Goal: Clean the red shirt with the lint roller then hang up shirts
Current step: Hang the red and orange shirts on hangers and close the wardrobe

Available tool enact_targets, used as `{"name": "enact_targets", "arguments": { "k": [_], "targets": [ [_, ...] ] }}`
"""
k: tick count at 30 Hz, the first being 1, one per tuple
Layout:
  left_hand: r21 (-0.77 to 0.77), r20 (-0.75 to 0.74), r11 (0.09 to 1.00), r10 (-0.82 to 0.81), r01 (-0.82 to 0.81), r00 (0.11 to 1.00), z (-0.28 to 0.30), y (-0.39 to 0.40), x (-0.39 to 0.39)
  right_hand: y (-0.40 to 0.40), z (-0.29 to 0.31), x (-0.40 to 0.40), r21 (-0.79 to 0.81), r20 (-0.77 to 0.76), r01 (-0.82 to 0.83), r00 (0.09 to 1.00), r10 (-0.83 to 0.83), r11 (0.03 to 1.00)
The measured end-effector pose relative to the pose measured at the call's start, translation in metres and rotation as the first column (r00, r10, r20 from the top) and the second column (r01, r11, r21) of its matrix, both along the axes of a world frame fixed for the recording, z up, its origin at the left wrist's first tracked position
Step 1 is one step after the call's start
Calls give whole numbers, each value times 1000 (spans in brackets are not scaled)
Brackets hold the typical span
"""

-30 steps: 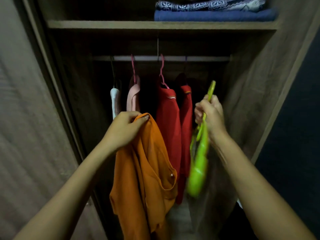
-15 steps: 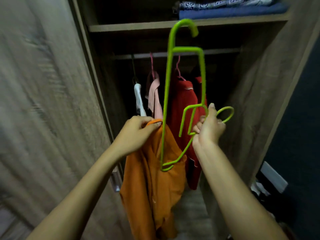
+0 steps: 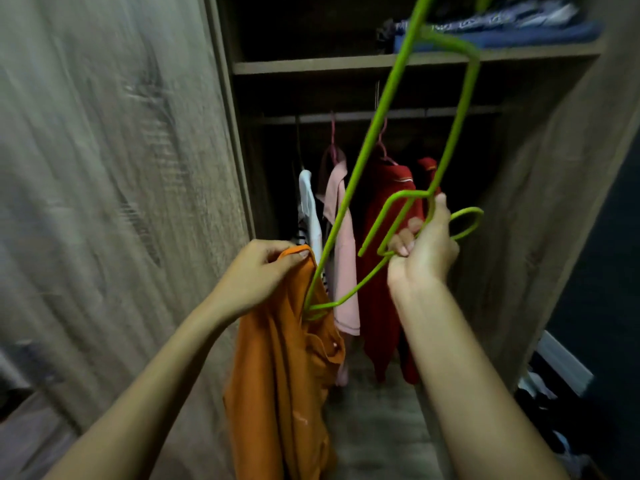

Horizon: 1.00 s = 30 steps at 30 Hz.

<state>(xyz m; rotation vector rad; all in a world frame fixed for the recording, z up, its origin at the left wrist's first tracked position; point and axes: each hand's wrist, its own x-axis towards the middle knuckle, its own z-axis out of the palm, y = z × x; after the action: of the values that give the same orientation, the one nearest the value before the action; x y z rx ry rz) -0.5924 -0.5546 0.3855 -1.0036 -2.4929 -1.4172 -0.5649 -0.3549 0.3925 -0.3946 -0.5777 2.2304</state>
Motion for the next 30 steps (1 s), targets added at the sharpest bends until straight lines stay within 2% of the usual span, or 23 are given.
{"name": "enact_targets", "arguments": {
  "k": [3, 9, 12, 14, 16, 18, 20, 22, 24, 25, 26, 28, 29, 30],
  "targets": [
    [93, 80, 996, -8, 0, 997, 2, 1, 4, -21, -27, -15, 109, 101, 57, 992, -69, 992],
    [212, 183, 966, 110, -148, 977, 5, -8, 0, -32, -84, -33, 310, 311, 69, 935, -169, 948],
    [318, 273, 906, 193, -278, 942, 5, -16, -6, -17, -94, -33, 478, 290, 130, 910, -295, 869],
    [385, 304, 869, 200, -312, 932, 7, -23, -9, -5, -99, -30, 616, 272, 121, 894, -355, 778],
    [345, 223, 884, 251, -317, 942, 7, -29, -10, 6, -105, -25, 782, 239, 72, 882, -406, 619],
    [173, -27, 931, 331, -322, 943, 2, -32, -13, 13, -108, -18, 900, 194, 11, 885, -423, 435],
    [-45, -270, 945, 302, -325, 914, -4, -24, -12, 15, -102, -11, 954, 169, -43, 897, -409, 298],
    [-190, -367, 938, 206, -290, 907, -16, -3, -10, 14, -89, -4, 980, 161, -105, 913, -375, 166],
    [-282, -434, 900, 191, -334, 881, -23, 20, -7, 15, -72, 1, 984, 177, -177, 932, -316, 28],
    [-299, -469, 872, 219, -386, 856, -24, 29, -7, 19, -63, 2, 981, 184, -196, 934, -308, -9],
    [-296, -493, 852, 252, -433, 833, -24, 34, -8, 28, -53, 2, 981, 183, -193, 923, -337, 4],
    [-253, -533, 819, 325, -514, 781, -19, 37, -9, 50, -35, 4, 987, 161, -136, 881, -444, 89],
    [-220, -556, 812, 352, -541, 753, -16, 37, -9, 59, -31, 5, 986, 166, -139, 873, -458, 94],
    [-185, -578, 819, 357, -544, 734, -13, 40, -9, 60, -29, 7, 979, 194, -199, 874, -446, 36]
  ]
}}
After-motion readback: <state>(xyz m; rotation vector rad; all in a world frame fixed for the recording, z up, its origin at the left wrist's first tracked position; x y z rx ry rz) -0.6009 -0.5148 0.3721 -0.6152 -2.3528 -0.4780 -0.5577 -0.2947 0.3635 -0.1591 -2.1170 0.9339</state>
